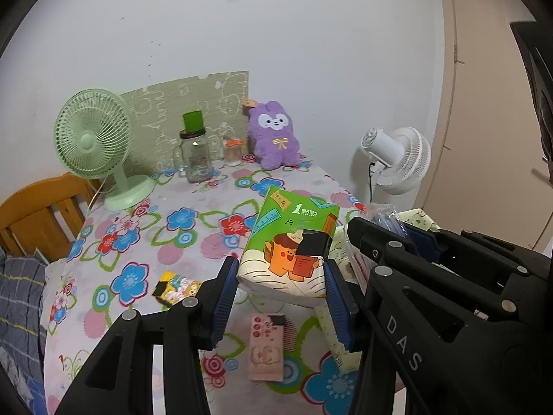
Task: Organize soft objects
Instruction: 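Carry the green packet and clear bag over the patterned box with both tools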
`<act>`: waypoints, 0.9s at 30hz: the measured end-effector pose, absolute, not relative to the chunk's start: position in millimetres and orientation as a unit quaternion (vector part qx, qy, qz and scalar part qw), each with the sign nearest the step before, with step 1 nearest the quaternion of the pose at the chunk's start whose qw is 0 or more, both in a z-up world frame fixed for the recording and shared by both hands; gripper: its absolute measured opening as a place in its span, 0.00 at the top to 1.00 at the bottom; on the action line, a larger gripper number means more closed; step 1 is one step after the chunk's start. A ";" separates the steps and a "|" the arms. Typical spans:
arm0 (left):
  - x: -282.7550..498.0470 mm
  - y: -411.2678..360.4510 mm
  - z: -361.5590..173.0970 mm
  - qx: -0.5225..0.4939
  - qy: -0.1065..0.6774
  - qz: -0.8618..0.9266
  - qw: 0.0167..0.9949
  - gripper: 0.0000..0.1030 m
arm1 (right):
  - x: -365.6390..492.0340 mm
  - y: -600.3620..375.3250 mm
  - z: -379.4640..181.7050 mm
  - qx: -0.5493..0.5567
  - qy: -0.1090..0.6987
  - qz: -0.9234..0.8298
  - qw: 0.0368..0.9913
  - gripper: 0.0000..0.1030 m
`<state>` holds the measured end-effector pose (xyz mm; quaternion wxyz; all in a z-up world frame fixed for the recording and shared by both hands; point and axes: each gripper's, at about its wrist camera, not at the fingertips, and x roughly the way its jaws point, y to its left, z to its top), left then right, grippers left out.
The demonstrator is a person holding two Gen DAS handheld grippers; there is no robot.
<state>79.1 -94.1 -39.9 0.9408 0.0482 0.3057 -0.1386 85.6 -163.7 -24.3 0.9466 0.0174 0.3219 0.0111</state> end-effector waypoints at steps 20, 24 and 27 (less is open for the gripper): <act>88.4 -147.4 -39.0 0.065 0.302 -0.177 0.934 0.51 | 86.2 -217.1 -21.6 0.032 0.314 -0.027 0.949 0.84; 91.3 -158.1 -41.7 0.068 0.305 -0.184 0.932 0.51 | 87.5 -226.6 -23.1 0.035 0.315 -0.033 0.948 0.84; 93.3 -166.1 -45.1 0.070 0.309 -0.189 0.929 0.51 | 88.9 -235.0 -25.8 0.038 0.319 -0.040 0.946 0.84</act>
